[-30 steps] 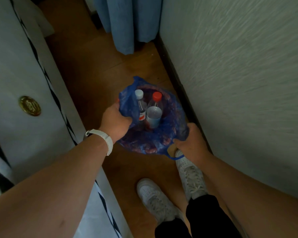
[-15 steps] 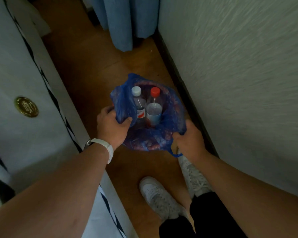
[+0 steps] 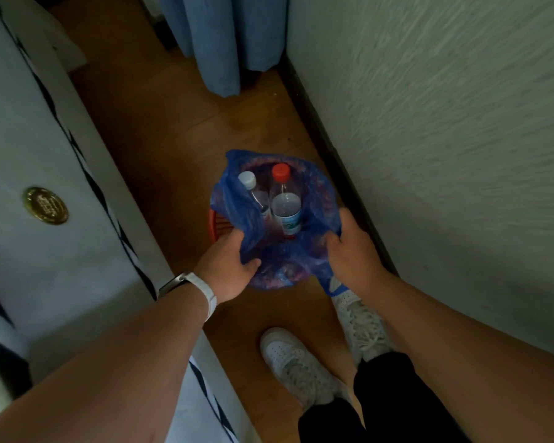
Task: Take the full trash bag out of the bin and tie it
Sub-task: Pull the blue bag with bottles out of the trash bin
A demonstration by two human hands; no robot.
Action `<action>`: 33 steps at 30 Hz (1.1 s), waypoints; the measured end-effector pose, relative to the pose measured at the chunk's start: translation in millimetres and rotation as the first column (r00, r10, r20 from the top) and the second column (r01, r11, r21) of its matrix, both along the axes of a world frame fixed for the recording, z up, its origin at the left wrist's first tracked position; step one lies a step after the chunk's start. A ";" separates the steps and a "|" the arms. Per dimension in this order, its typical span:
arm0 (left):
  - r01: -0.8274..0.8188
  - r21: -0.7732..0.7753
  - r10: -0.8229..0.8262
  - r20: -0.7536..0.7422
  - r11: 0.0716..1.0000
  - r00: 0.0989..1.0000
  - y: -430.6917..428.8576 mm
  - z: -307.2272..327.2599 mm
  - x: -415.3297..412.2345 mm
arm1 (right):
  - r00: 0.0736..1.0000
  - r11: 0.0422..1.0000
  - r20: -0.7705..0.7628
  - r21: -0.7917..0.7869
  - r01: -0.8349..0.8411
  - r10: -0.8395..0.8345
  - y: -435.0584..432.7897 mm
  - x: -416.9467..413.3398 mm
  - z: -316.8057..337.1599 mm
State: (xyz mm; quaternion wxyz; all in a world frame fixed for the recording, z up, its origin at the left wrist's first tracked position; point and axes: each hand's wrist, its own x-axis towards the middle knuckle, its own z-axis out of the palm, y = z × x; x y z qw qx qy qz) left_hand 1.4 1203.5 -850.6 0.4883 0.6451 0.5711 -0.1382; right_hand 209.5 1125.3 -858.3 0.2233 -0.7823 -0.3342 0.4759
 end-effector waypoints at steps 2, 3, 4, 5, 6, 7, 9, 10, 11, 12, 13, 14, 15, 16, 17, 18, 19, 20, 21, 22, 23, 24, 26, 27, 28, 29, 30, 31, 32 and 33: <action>0.081 0.034 -0.080 -0.040 0.996 0.996 -1.2 0.2 -1.1 | 1.000 0.999 -0.011 0.026 0.022 -0.022 4.0 1.2 4.0; 0.078 0.052 -0.076 -0.041 0.996 0.996 -0.5 0.4 -1.0 | 1.000 0.999 -0.013 0.043 0.025 -0.024 6.3 1.5 6.5; 0.050 0.068 -0.048 -0.033 0.996 0.998 0.9 1.7 -0.3 | 1.000 0.998 -0.012 0.064 0.022 -0.021 8.5 1.3 9.7; 0.010 0.085 -0.008 -0.021 0.996 1.000 2.9 2.7 0.8 | 1.000 0.996 -0.013 0.093 0.015 -0.013 10.2 1.1 12.5; -0.032 0.099 0.032 0.000 0.995 0.999 5.2 4.5 2.3 | 1.000 0.993 -0.004 0.117 0.006 -0.006 11.9 0.5 16.1; -0.068 0.112 0.065 0.030 0.991 0.997 7.2 5.5 3.4 | 1.000 0.990 0.006 0.140 0.000 -0.001 13.0 -0.2 18.7; -0.135 0.138 0.122 0.098 0.981 0.988 9.5 9.3 5.7 | 1.000 0.988 0.022 0.155 0.003 -0.007 13.8 -1.4 21.7; -0.190 0.141 0.173 0.124 0.972 0.977 10.0 11.2 6.7 | 0.999 0.987 0.029 0.161 0.014 -0.018 14.0 -1.9 22.3; -0.260 0.135 0.239 0.154 0.956 0.959 10.4 14.3 8.1 | 0.999 0.985 0.036 0.169 0.021 -0.028 14.4 -2.3 23.1; -0.323 0.121 0.299 0.181 0.938 0.937 9.8 16.3 9.5 | 0.998 0.983 0.038 0.181 0.034 -0.041 15.0 -2.9 24.4; -0.364 0.114 0.337 0.207 0.924 0.919 9.0 18.4 11.2 | 0.998 0.978 0.034 0.204 0.044 -0.052 15.7 -3.2 26.0; -0.376 0.114 0.345 0.224 0.919 0.911 7.6 20.6 13.0 | 0.998 0.974 0.037 0.222 0.049 -0.058 16.8 -3.6 27.5; -0.370 0.122 0.335 0.236 0.921 0.912 5.9 22.3 14.5 | 0.997 0.972 0.051 0.230 0.042 -0.055 17.5 -4.1 28.9; -0.361 0.137 0.323 0.240 0.922 0.916 4.3 23.1 15.3 | 0.997 0.975 0.069 0.221 0.028 -0.044 17.6 -4.9 29.8; -0.352 0.153 0.312 0.232 0.924 0.921 3.3 22.0 15.9 | 0.995 0.978 0.092 0.208 0.009 -0.028 16.8 -4.9 29.4; -0.346 0.164 0.309 0.215 0.924 0.926 3.1 21.1 15.9 | 0.994 0.981 0.107 0.195 -0.002 -0.019 15.4 -4.8 28.4; -0.341 0.166 0.309 0.193 0.925 0.931 3.9 19.4 14.6 | 0.993 0.983 0.114 0.184 -0.006 -0.015 13.6 -5.2 27.2; -0.344 0.160 0.316 0.175 0.925 0.932 4.9 17.6 14.7 | 0.993 0.985 0.115 0.175 -0.005 -0.015 11.4 -4.4 25.4; -0.372 0.138 0.349 0.167 0.918 0.922 5.9 15.9 15.3 | 0.994 0.986 0.113 0.166 -0.005 -0.014 8.8 -3.0 23.4; -0.429 0.102 0.409 0.171 0.898 0.896 6.8 15.3 16.5 | 0.994 0.987 0.111 0.161 -0.009 -0.009 6.2 -1.7 22.0; -0.503 0.064 0.484 0.190 0.862 0.854 8.3 14.7 17.6 | 0.994 0.987 0.110 0.157 -0.018 0.001 4.0 -0.5 21.5; -0.569 0.042 0.550 0.207 0.821 0.809 10.1 14.1 18.5 | 0.994 0.988 0.109 0.154 -0.025 0.008 2.1 0.9 21.0; -0.628 0.073 0.605 0.202 0.775 0.770 17.0 10.2 18.6 | 0.993 0.989 0.114 0.144 -0.031 0.015 -0.4 2.4 20.0; -0.632 0.086 0.608 0.199 0.770 0.768 21.0 7.9 18.5 | 0.993 0.990 0.121 0.140 -0.033 0.016 -1.2 2.9 19.7; -0.636 0.071 0.614 0.197 0.769 0.764 25.2 6.9 19.4 | 0.992 0.989 0.126 0.141 -0.035 0.017 -1.6 3.2 19.3; -0.645 0.036 0.627 0.200 0.763 0.753 28.7 7.3 22.2 | 0.992 0.989 0.125 0.146 -0.034 0.016 -1.7 3.5 19.0; -0.653 -0.008 0.640 0.204 0.758 0.741 33.5 7.7 26.2 | 0.993 0.988 0.117 0.152 -0.027 0.009 -1.7 4.1 18.8; -0.655 -0.039 0.648 0.201 0.755 0.735 38.0 8.2 31.2 | 0.995 0.988 0.103 0.155 -0.015 -0.001 -2.0 4.6 18.2; -0.653 -0.045 0.648 0.190 0.756 0.737 42.1 10.0 36.8 | 0.996 0.987 0.086 0.158 -0.002 -0.012 -2.1 5.0 17.3; -0.643 -0.021 0.637 0.160 0.766 0.754 46.5 9.0 40.4 | 0.997 0.987 0.077 0.160 0.007 -0.020 -2.1 5.1 16.4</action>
